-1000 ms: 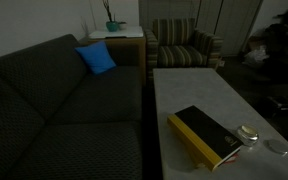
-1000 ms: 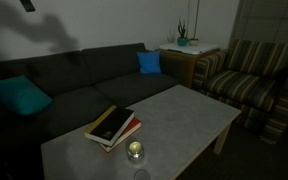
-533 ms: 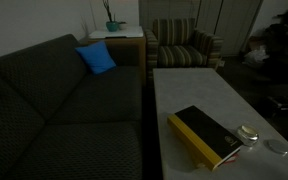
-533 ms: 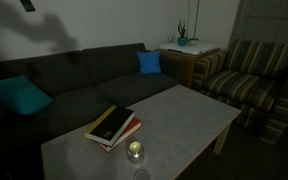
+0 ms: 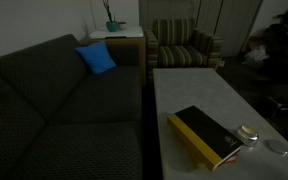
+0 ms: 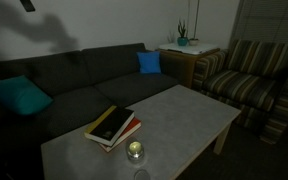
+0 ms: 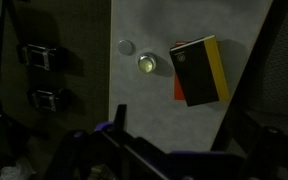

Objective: Cover the silver bottle with the silver lid

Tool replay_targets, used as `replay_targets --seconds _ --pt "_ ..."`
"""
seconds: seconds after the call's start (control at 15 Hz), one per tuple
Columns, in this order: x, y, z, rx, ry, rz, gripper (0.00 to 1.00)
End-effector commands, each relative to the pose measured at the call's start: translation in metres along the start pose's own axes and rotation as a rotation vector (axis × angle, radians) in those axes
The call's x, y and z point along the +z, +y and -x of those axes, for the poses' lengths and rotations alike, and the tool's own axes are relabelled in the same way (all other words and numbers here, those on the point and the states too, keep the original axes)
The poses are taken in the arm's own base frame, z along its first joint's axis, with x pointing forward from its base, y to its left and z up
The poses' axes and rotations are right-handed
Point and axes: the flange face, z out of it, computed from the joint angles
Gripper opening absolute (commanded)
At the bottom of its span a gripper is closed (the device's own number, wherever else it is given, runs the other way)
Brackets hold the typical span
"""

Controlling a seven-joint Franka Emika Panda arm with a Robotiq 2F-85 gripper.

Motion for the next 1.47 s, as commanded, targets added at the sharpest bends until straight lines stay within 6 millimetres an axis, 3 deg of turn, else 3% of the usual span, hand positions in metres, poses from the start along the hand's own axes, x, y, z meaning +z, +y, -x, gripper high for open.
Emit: replay_targets --seconds 0.0,0.6,0.93,1.2,1.4 --pt "0.000 0.000 0.000 0.000 -0.001 0.000 1.00" --pt "0.000 0.000 0.000 0.000 -0.001 0.000 1.00" --pt "0.014 0.000 0.001 -0.033 0.021 0.082 1.00" --pt "0.057 0.015 -0.001 -0.091 0.004 0.073 1.00" --pt "0.109 0.047 -0.009 -0.083 -0.030 -0.005 1.00"
